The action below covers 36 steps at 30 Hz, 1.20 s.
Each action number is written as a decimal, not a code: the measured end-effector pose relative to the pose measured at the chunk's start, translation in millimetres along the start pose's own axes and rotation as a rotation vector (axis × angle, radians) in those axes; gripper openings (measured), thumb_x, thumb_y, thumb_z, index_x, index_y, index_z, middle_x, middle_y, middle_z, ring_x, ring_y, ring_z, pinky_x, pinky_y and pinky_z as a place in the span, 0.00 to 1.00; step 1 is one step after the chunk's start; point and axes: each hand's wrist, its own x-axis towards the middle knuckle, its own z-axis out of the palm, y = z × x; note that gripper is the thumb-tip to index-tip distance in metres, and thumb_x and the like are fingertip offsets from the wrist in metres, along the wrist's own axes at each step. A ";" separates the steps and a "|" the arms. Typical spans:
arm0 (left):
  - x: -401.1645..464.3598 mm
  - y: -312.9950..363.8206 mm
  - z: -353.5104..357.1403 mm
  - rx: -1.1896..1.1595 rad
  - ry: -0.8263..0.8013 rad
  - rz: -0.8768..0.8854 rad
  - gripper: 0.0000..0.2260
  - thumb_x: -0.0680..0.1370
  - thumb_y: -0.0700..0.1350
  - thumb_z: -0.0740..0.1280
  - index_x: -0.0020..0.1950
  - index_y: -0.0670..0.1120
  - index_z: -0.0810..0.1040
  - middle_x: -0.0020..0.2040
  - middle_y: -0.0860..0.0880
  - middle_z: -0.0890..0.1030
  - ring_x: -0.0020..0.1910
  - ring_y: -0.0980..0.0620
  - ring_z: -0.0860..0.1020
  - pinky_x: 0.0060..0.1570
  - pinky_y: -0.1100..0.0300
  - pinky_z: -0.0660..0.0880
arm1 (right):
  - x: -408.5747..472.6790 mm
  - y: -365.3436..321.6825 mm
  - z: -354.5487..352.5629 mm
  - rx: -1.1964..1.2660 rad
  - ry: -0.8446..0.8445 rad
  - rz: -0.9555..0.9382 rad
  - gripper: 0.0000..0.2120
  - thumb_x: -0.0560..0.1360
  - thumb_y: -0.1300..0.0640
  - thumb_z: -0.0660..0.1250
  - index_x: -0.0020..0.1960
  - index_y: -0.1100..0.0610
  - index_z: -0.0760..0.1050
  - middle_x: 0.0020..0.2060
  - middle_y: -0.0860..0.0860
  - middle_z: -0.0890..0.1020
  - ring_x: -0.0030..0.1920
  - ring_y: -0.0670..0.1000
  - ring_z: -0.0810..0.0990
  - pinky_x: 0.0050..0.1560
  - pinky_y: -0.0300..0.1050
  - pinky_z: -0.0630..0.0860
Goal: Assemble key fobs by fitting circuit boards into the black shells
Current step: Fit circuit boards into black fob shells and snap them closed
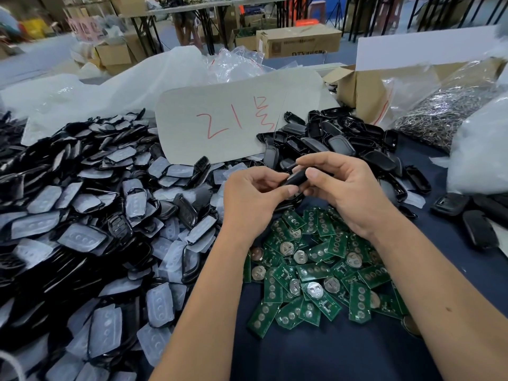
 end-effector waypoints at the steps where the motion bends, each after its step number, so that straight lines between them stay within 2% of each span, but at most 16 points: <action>1: 0.3 -0.2 -0.6 0.014 0.008 0.006 0.09 0.70 0.37 0.82 0.42 0.49 0.87 0.38 0.48 0.87 0.39 0.48 0.85 0.47 0.49 0.84 | -0.2 -0.3 -0.7 -0.006 -0.011 0.003 0.09 0.81 0.68 0.67 0.58 0.61 0.83 0.52 0.59 0.87 0.44 0.55 0.84 0.48 0.44 0.82; 3: 0.3 -0.5 -1.7 0.041 0.016 0.014 0.09 0.69 0.36 0.82 0.43 0.47 0.87 0.39 0.47 0.87 0.40 0.45 0.85 0.48 0.46 0.84 | -0.4 -0.8 -2.0 -0.038 -0.028 -0.009 0.09 0.81 0.68 0.67 0.58 0.63 0.83 0.51 0.62 0.87 0.45 0.56 0.84 0.49 0.45 0.81; 7: -0.6 1.2 -3.7 0.065 0.000 0.019 0.09 0.68 0.36 0.82 0.42 0.47 0.86 0.38 0.47 0.86 0.38 0.51 0.82 0.48 0.43 0.83 | -0.9 -1.9 -3.6 -0.156 -0.057 -0.075 0.08 0.78 0.67 0.72 0.56 0.60 0.84 0.48 0.60 0.87 0.46 0.60 0.86 0.51 0.51 0.83; 10: -2.1 3.6 -4.9 0.076 -0.020 0.031 0.10 0.69 0.36 0.82 0.41 0.49 0.86 0.38 0.48 0.86 0.38 0.54 0.82 0.47 0.49 0.83 | -1.7 -2.9 -4.1 -0.196 -0.044 -0.093 0.10 0.74 0.67 0.77 0.53 0.58 0.85 0.47 0.59 0.88 0.50 0.65 0.86 0.57 0.63 0.83; 13: -2.3 3.1 -6.5 0.130 -0.027 0.071 0.12 0.69 0.35 0.82 0.42 0.49 0.85 0.40 0.51 0.86 0.39 0.59 0.82 0.45 0.60 0.82 | -0.8 -2.9 -1.8 -0.267 -0.038 -0.118 0.10 0.71 0.67 0.79 0.50 0.57 0.86 0.45 0.57 0.88 0.47 0.64 0.87 0.55 0.67 0.82; 15: -3.6 3.7 -5.5 0.183 -0.026 0.106 0.13 0.68 0.35 0.81 0.44 0.49 0.84 0.41 0.54 0.84 0.40 0.60 0.82 0.45 0.64 0.80 | -0.4 -2.9 1.1 -0.351 -0.049 -0.150 0.10 0.70 0.67 0.80 0.49 0.57 0.86 0.44 0.54 0.88 0.46 0.62 0.87 0.52 0.67 0.82; 20: -4.7 3.5 -2.3 0.244 -0.026 0.180 0.20 0.70 0.35 0.81 0.54 0.52 0.79 0.40 0.53 0.83 0.40 0.57 0.83 0.43 0.64 0.81 | -1.0 -5.2 7.7 -0.446 -0.059 -0.198 0.12 0.69 0.66 0.81 0.47 0.53 0.86 0.43 0.51 0.87 0.42 0.61 0.85 0.46 0.65 0.82; 23: -3.1 2.4 -0.5 0.235 -0.013 0.181 0.21 0.71 0.37 0.80 0.59 0.53 0.79 0.40 0.55 0.83 0.40 0.57 0.83 0.43 0.65 0.80 | -1.5 -6.9 11.7 -0.333 -0.028 -0.211 0.16 0.71 0.64 0.79 0.56 0.51 0.84 0.47 0.51 0.86 0.37 0.54 0.79 0.44 0.53 0.83; 25: -1.3 2.8 0.3 0.101 0.014 0.087 0.18 0.73 0.38 0.80 0.59 0.50 0.82 0.40 0.53 0.83 0.42 0.52 0.84 0.47 0.58 0.82 | -0.1 -7.2 10.1 -0.195 0.043 -0.168 0.18 0.73 0.60 0.78 0.61 0.50 0.82 0.49 0.51 0.85 0.38 0.49 0.78 0.46 0.45 0.83; 26: -1.0 3.8 0.1 -0.027 0.022 0.017 0.15 0.73 0.36 0.79 0.57 0.47 0.83 0.40 0.50 0.83 0.44 0.50 0.85 0.48 0.54 0.83 | 0.5 -7.3 9.5 -0.194 0.070 -0.137 0.14 0.75 0.56 0.76 0.60 0.49 0.82 0.47 0.49 0.85 0.38 0.47 0.78 0.44 0.42 0.82; 28: -1.5 6.0 -1.6 -0.322 0.000 -0.119 0.10 0.73 0.31 0.76 0.52 0.41 0.82 0.39 0.47 0.84 0.42 0.47 0.85 0.46 0.54 0.84 | 0.0 -6.2 9.9 -0.251 0.063 -0.057 0.05 0.79 0.52 0.73 0.54 0.48 0.85 0.37 0.48 0.82 0.34 0.45 0.76 0.34 0.38 0.75; 30: -2.4 7.9 -3.0 -0.516 -0.056 -0.210 0.09 0.73 0.29 0.75 0.48 0.38 0.78 0.40 0.44 0.84 0.41 0.46 0.86 0.43 0.56 0.84 | -1.6 -2.5 13.1 -0.232 0.043 0.009 0.07 0.81 0.51 0.71 0.49 0.51 0.85 0.30 0.48 0.77 0.30 0.45 0.72 0.28 0.36 0.68; 33: -3.7 11.0 -3.2 -0.657 -0.117 -0.261 0.11 0.70 0.29 0.74 0.44 0.39 0.75 0.44 0.39 0.83 0.43 0.44 0.87 0.42 0.57 0.84 | -2.2 -2.7 18.3 -0.146 0.061 0.042 0.09 0.80 0.52 0.72 0.43 0.53 0.85 0.28 0.48 0.76 0.27 0.46 0.69 0.25 0.37 0.64; 36: -4.3 12.9 -2.0 -0.705 -0.148 -0.280 0.12 0.68 0.29 0.73 0.46 0.39 0.74 0.47 0.36 0.82 0.44 0.44 0.86 0.43 0.58 0.84 | -1.7 -4.1 19.5 -0.046 0.082 0.094 0.11 0.78 0.51 0.74 0.38 0.52 0.84 0.26 0.49 0.74 0.25 0.46 0.65 0.23 0.36 0.60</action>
